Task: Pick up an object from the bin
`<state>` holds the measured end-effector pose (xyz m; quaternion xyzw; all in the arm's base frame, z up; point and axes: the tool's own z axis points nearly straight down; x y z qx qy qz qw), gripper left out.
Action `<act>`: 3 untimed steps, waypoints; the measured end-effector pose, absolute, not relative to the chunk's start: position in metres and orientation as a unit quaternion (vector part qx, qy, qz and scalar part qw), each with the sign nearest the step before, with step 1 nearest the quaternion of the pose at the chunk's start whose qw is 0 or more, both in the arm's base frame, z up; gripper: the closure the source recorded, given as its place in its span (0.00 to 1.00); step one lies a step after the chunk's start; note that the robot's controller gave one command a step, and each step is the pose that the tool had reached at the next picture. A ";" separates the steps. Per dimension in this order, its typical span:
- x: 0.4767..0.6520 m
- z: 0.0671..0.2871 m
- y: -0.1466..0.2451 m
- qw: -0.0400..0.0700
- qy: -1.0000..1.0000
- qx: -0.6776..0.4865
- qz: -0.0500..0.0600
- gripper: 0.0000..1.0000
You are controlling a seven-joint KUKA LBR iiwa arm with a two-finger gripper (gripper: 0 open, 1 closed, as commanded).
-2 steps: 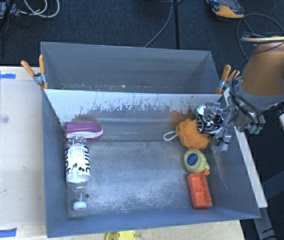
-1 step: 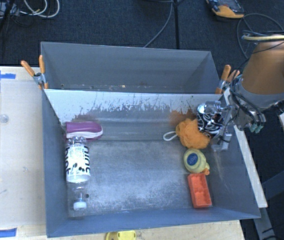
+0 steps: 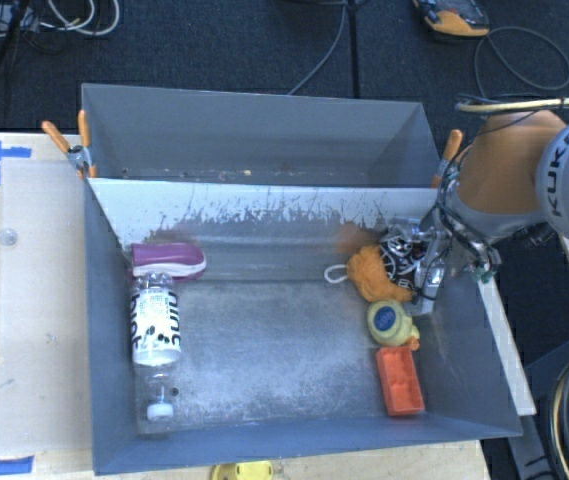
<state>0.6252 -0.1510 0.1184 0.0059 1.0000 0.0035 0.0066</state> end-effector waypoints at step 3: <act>0.599 0.113 -0.152 0.014 0.998 -0.062 0.002 0.00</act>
Offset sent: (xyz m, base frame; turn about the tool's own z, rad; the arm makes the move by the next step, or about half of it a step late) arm -0.0716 -0.0011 -0.0484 -0.2164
